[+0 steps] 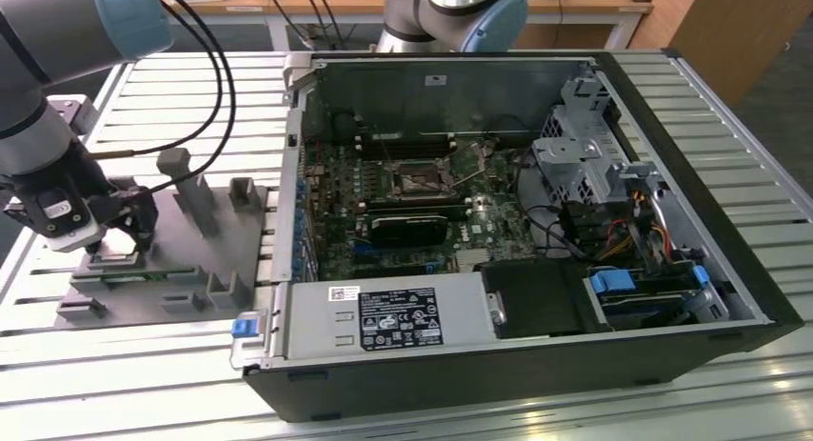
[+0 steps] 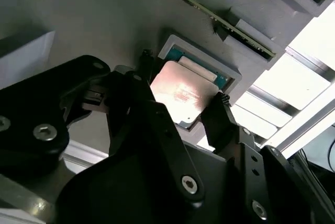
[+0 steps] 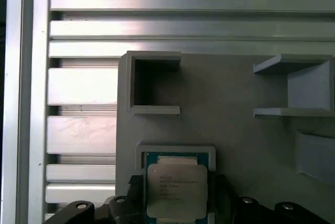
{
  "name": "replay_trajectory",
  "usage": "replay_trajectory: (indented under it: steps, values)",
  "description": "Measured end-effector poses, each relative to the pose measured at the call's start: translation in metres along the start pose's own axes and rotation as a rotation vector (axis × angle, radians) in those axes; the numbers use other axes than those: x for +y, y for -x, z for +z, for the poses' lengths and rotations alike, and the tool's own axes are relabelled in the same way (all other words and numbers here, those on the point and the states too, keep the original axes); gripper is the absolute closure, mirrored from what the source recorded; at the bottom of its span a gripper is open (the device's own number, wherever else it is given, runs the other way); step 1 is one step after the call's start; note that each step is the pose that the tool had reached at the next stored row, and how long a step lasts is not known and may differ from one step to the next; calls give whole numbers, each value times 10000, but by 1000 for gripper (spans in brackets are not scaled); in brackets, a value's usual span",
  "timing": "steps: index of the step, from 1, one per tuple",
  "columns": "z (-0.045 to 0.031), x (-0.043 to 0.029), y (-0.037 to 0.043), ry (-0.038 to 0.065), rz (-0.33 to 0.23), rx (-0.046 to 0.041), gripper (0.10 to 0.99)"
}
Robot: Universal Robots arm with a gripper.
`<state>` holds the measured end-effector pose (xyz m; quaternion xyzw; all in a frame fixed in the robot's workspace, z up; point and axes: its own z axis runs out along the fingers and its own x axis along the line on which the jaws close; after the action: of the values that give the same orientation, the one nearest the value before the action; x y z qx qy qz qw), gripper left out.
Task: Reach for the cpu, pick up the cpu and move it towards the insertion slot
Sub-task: 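Pick up the cpu and move it towards the insertion slot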
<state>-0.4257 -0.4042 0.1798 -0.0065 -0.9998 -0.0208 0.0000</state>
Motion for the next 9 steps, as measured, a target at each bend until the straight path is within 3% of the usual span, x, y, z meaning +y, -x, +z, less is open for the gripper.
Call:
replay_trajectory:
  steps: [1, 5, 9]
  values:
    - [2, 0, -1, 2, -39, 3, 447]
    - [5, 0, -1, 43, -107, 7, 541]
    - [-43, 2, -1, 139, -108, 3, 541]
